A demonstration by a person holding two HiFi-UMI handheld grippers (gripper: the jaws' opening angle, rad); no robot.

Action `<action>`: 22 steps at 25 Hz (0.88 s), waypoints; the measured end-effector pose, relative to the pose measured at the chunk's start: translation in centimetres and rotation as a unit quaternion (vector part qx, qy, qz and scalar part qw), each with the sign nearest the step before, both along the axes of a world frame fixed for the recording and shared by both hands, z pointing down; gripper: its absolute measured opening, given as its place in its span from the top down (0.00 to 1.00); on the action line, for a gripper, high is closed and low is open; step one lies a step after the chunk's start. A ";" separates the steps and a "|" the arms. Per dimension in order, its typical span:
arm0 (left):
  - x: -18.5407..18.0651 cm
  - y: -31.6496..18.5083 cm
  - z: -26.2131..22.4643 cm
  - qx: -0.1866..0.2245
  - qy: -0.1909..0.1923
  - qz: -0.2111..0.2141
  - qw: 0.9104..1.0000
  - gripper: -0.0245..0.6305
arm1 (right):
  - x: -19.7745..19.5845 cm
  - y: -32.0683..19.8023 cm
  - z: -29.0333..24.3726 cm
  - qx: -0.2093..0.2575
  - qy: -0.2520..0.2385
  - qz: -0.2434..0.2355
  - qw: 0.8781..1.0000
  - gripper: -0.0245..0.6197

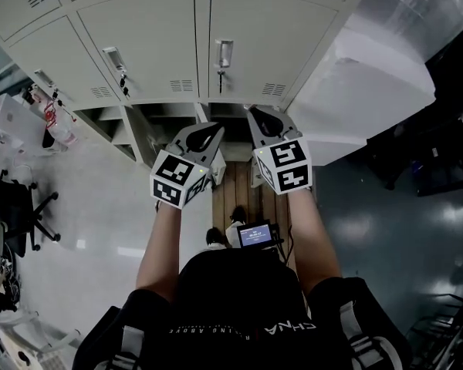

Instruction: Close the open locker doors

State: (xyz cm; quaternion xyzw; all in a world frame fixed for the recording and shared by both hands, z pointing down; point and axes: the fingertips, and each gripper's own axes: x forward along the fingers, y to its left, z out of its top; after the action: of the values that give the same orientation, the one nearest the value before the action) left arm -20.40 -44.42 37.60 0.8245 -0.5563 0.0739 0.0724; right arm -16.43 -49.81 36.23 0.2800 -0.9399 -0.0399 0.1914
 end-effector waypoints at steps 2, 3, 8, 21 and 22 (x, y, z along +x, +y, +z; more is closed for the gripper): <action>0.5 0.8 -0.2 0.007 0.028 0.002 1.000 0.93 | 1.0 0.9 0.2 0.000 0.003 0.004 1.000 0.90; 0.7 1.1 -0.2 0.008 0.034 -0.001 0.999 0.93 | 1.5 1.2 0.2 0.002 0.003 0.006 1.000 0.90; 1.9 2.3 -0.2 0.009 0.021 -0.021 1.000 0.93 | 4.5 2.7 -0.6 0.000 -0.016 0.011 1.000 0.90; 11.4 6.9 0.2 0.006 0.101 -0.079 0.992 0.93 | 18.2 5.9 0.9 -0.010 -0.033 -0.001 0.999 0.90; 12.3 7.5 0.3 0.004 0.092 -0.080 0.993 0.93 | 18.9 6.3 1.1 -0.014 -0.038 -0.003 0.999 0.90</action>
State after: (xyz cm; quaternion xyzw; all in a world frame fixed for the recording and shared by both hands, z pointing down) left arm -8.14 -36.96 37.88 0.7806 -0.6121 -0.0101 0.1256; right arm 2.47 -43.46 37.36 0.2756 -0.9478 -0.0162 0.1596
